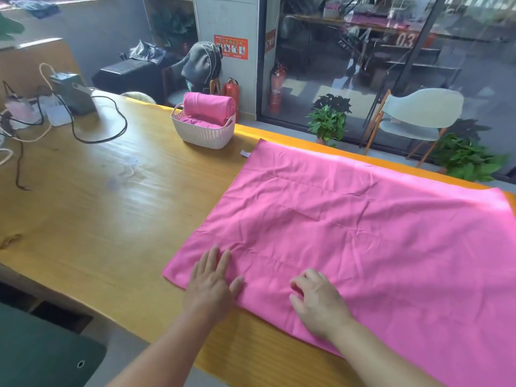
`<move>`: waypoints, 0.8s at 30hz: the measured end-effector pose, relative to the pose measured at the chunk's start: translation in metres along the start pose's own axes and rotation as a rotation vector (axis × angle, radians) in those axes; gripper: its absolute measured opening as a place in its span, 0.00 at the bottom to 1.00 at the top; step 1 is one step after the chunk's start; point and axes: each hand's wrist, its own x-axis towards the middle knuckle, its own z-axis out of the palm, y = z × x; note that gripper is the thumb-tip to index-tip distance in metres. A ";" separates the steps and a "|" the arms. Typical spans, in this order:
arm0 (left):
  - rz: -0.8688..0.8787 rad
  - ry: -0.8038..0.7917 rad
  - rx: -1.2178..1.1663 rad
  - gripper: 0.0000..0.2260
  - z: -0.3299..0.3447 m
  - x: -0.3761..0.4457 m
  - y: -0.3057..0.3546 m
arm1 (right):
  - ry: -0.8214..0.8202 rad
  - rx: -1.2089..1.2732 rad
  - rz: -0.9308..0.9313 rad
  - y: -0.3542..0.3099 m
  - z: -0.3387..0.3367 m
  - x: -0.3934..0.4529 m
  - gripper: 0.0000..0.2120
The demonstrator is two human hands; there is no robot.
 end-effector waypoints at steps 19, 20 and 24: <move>0.220 0.054 -0.049 0.26 -0.028 0.102 0.130 | 0.234 0.084 0.203 0.097 -0.054 0.076 0.24; 0.271 0.039 -0.051 0.26 -0.027 0.117 0.142 | 0.244 0.081 0.205 0.100 -0.057 0.088 0.25; 0.428 -0.079 0.086 0.33 -0.007 0.176 0.170 | 0.264 -0.004 0.228 0.113 -0.052 0.135 0.34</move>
